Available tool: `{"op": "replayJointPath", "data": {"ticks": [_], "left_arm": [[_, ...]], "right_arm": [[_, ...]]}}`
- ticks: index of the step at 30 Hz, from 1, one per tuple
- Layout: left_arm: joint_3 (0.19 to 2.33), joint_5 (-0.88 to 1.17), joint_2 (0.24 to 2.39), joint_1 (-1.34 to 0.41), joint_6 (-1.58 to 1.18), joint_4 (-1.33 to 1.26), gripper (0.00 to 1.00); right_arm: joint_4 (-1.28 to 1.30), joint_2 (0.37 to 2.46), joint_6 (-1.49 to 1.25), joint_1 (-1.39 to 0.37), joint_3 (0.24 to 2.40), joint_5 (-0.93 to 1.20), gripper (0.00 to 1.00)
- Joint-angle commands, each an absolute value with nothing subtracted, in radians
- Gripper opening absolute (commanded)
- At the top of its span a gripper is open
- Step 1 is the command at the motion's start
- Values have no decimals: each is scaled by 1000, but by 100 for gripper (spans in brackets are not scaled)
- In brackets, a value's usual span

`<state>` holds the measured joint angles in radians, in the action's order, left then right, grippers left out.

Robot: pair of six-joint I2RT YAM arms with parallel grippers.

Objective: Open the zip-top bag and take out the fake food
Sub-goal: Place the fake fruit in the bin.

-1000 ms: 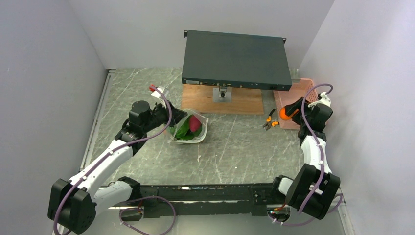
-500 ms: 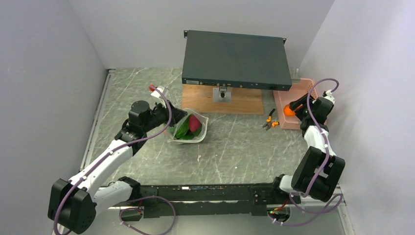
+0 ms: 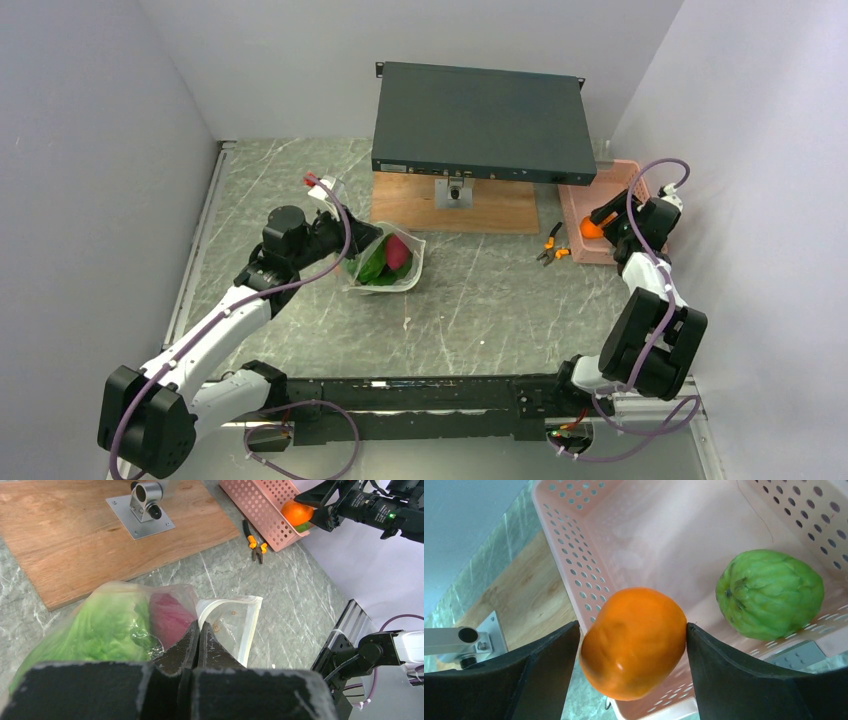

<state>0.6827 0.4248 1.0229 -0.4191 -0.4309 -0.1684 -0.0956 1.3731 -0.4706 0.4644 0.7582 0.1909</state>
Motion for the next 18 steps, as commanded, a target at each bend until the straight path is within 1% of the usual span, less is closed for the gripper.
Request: {"op": "replayJointPath", "data": {"ticks": [1, 6, 12, 18], "left_arm": [[681, 422, 994, -414, -423, -203, 0], [675, 423, 988, -414, -425, -205, 0], [674, 438, 988, -414, -430, -205, 0], [670, 461, 990, -414, -430, -213, 0]], "right_arm": [[-141, 1363, -450, 469, 786, 203, 81], [-134, 1349, -428, 469, 781, 221, 87], [-111, 1301, -343, 469, 779, 262, 88], [-54, 1198, -191, 469, 759, 400, 88]]}}
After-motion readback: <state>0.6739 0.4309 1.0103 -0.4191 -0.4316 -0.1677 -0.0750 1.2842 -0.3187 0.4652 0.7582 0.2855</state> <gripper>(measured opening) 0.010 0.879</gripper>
